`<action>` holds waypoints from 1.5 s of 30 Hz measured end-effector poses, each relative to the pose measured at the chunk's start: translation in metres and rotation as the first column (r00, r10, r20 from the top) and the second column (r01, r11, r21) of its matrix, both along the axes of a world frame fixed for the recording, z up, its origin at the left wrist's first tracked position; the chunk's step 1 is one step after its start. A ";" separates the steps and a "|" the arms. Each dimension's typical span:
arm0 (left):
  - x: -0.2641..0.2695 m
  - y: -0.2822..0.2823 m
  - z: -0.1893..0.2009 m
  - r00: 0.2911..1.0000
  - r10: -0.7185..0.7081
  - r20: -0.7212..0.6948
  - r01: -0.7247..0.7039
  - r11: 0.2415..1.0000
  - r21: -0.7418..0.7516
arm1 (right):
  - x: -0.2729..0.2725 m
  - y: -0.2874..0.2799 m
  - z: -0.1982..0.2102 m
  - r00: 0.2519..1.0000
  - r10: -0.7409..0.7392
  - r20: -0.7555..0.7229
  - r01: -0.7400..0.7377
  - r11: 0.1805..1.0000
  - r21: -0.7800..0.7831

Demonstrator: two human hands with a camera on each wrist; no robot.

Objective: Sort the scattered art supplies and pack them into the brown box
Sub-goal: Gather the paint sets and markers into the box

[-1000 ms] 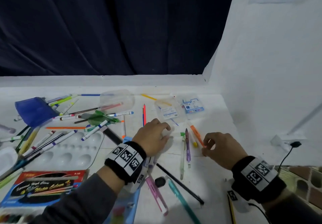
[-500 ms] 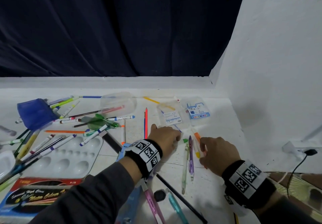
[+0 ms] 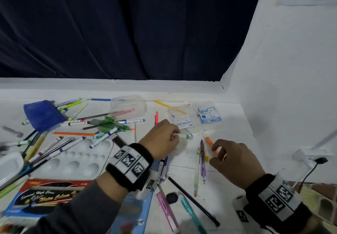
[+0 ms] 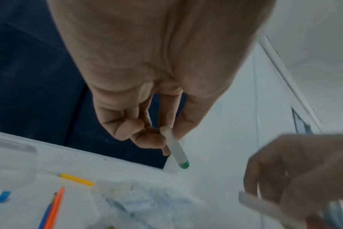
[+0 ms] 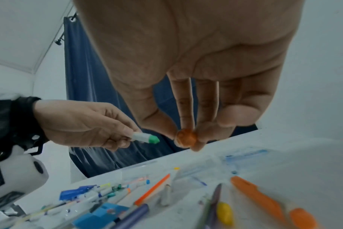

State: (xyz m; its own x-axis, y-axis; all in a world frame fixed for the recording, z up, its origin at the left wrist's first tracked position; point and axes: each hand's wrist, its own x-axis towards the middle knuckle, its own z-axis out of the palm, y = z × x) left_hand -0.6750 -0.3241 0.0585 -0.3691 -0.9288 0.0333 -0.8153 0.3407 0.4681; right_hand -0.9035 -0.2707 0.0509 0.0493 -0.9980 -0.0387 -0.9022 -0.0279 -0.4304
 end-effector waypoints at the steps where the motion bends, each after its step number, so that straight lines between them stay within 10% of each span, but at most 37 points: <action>1: 0.010 0.007 0.005 0.997 0.024 -0.074 -0.026 0.999 -0.034 | 0.004 0.004 0.003 0.999 0.018 0.036 -0.017 0.999 -0.038; 9: 0.099 0.099 0.019 0.735 0.220 -0.641 -0.242 0.969 0.055 | 0.065 0.033 0.026 0.888 0.239 0.393 -0.162 0.962 -0.220; 17: 0.196 0.181 -0.004 0.203 0.554 -0.807 -0.377 0.805 0.458 | 0.152 0.067 0.024 0.602 0.219 0.768 -0.262 0.963 -0.069; 22: 0.248 0.217 -0.018 0.360 0.625 -0.693 -0.484 0.760 0.434 | 0.219 0.087 0.007 0.512 0.138 0.848 -0.311 0.950 0.033; 29: 0.325 0.245 -0.039 0.775 0.535 -0.336 -0.473 0.844 0.254 | 0.308 0.109 -0.016 0.627 0.169 0.760 -0.335 0.940 0.067; 36: 0.338 0.239 -0.056 0.888 0.323 -0.327 -0.175 0.895 0.410 | 0.360 0.120 -0.048 0.725 0.118 0.679 -0.320 0.930 0.181; 45: 0.334 0.229 -0.062 0.989 0.144 0.022 -0.145 0.963 0.229 | 0.372 0.123 -0.059 0.842 0.169 0.513 -0.269 0.954 0.128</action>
